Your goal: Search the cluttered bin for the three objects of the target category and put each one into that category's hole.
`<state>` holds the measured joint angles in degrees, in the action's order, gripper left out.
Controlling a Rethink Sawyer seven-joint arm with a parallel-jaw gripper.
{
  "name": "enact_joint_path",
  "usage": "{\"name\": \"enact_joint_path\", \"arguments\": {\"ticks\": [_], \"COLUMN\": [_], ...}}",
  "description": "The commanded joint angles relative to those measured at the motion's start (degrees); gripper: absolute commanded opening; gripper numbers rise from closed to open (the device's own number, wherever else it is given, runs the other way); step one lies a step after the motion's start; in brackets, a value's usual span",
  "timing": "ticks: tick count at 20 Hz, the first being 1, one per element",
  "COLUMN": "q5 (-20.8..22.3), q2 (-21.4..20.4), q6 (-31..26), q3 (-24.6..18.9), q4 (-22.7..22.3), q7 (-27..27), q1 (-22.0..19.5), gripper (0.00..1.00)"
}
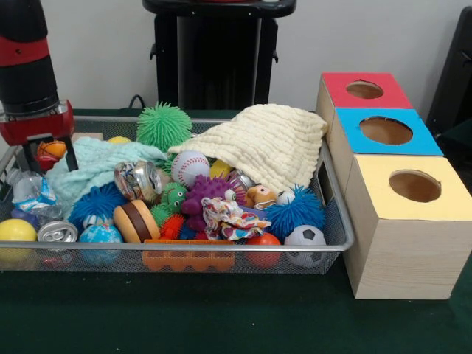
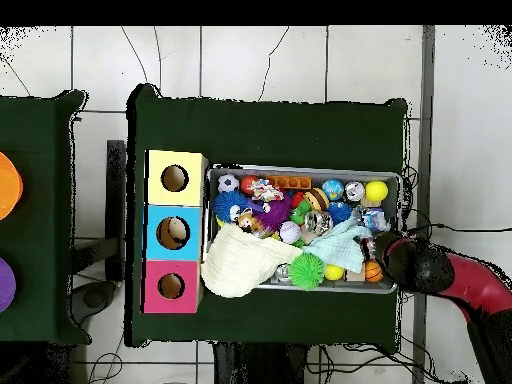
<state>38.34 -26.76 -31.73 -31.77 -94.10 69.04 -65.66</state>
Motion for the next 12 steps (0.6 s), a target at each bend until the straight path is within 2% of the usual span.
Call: {"name": "enact_joint_path", "arguments": {"ticks": [1, 12], "q5": [-0.2, -2.4], "q2": [-1.7, -0.6], "q6": [6.1, 5.4], "q3": [5.1, 5.9], "q4": [-1.2, -0.3], "q7": [11.8, 8.6], "q1": [2.6, 3.3], "gripper": [1.0, 1.0]}}
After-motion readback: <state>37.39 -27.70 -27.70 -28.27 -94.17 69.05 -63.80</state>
